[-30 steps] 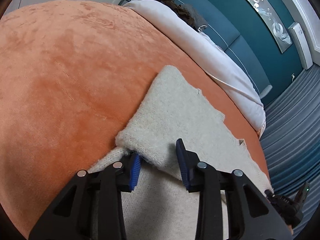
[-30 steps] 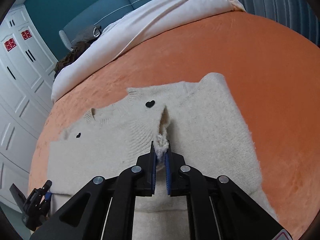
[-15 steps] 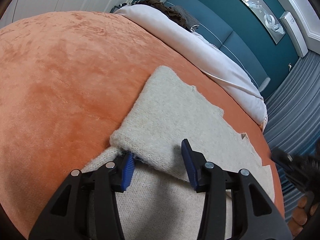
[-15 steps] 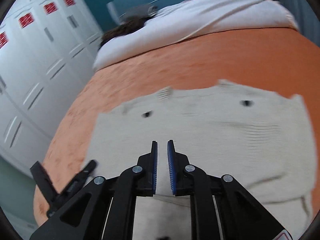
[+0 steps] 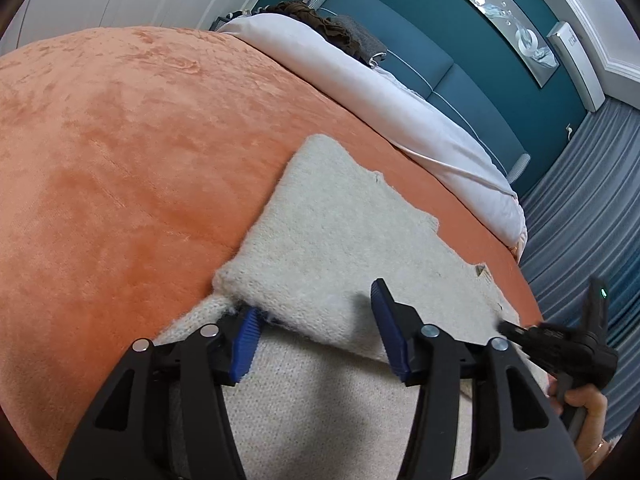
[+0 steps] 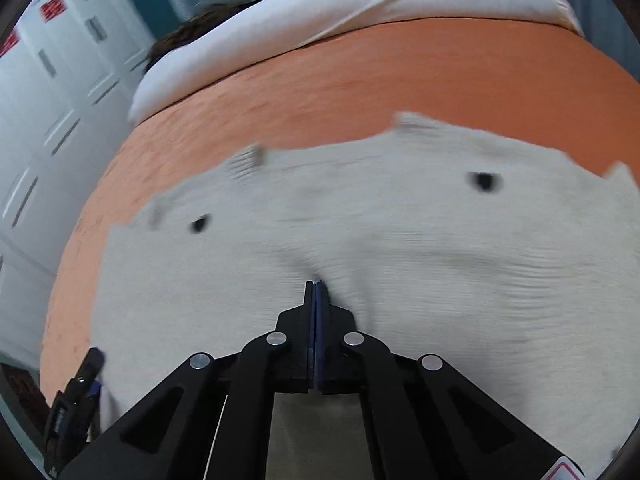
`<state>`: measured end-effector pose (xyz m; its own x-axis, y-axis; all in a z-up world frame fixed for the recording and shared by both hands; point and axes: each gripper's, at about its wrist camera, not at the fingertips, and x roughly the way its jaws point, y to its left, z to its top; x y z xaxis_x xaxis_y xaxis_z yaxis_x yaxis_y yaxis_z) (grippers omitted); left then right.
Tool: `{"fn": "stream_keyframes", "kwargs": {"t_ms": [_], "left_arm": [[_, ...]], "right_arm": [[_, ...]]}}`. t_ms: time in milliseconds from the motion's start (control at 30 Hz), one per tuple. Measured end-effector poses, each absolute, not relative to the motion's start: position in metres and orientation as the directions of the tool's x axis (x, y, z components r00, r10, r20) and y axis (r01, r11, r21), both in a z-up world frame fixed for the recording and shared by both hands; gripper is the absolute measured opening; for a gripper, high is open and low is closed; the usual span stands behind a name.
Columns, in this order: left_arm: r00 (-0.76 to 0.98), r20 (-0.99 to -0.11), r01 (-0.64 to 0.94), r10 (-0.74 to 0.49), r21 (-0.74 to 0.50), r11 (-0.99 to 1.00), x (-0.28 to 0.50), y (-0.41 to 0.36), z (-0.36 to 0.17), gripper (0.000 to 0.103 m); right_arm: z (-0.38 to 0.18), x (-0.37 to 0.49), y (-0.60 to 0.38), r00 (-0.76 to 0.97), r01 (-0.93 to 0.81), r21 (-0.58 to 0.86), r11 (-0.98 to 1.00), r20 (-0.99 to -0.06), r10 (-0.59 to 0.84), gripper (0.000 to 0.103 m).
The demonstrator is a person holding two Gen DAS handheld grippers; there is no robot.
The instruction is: Fold small clothes
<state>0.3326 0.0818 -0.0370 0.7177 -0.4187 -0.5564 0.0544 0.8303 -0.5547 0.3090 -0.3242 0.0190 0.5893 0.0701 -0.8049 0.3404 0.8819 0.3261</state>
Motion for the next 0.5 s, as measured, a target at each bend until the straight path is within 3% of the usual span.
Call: {"fn": "stream_keyframes", "kwargs": {"t_ms": [67, 133, 200, 267, 333, 367, 433, 500], "left_arm": [[0.717, -0.56, 0.054, -0.415, -0.549, 0.834, 0.333, 0.081, -0.037, 0.052], [0.715, -0.566, 0.056, -0.411, -0.539, 0.84, 0.333, 0.079, -0.036, 0.054], [0.712, -0.573, 0.057, -0.407, -0.531, 0.846, 0.334, 0.078, -0.035, 0.056], [0.708, -0.58, 0.055, -0.404, -0.525, 0.849, 0.335, 0.077, -0.034, 0.056], [0.697, -0.595, 0.047, -0.4, -0.519, 0.853, 0.337, 0.077, -0.031, 0.057], [0.691, -0.603, 0.042, -0.398, -0.517, 0.855, 0.337, 0.076, -0.029, 0.057], [0.663, -0.639, 0.03, -0.391, -0.499, 0.866, 0.335, 0.077, -0.021, 0.058], [0.638, -0.674, 0.033, -0.372, -0.459, 0.888, 0.317, 0.082, -0.009, 0.071]], "right_arm": [[0.034, 0.278, -0.349, 0.606, 0.413, 0.295, 0.861, -0.796, -0.018, 0.016], [0.04, 0.257, -0.358, 0.628, 0.361, 0.33, 0.872, -0.778, 0.034, 0.016], [0.03, 0.249, -0.357, 0.587, 0.326, 0.257, 0.91, -0.81, 0.018, 0.016], [0.012, 0.24, -0.369, 0.551, 0.314, 0.191, 0.93, -0.834, -0.015, 0.005], [0.021, 0.221, -0.389, 0.569, 0.404, 0.227, 0.886, -0.821, -0.049, 0.005], [0.032, 0.21, -0.393, 0.555, 0.448, 0.189, 0.874, -0.825, -0.106, 0.019], [0.057, 0.176, -0.394, 0.591, 0.436, 0.182, 0.881, -0.797, -0.128, 0.02], [0.076, 0.134, -0.392, 0.614, 0.414, 0.19, 0.89, -0.78, -0.119, 0.028]]}}
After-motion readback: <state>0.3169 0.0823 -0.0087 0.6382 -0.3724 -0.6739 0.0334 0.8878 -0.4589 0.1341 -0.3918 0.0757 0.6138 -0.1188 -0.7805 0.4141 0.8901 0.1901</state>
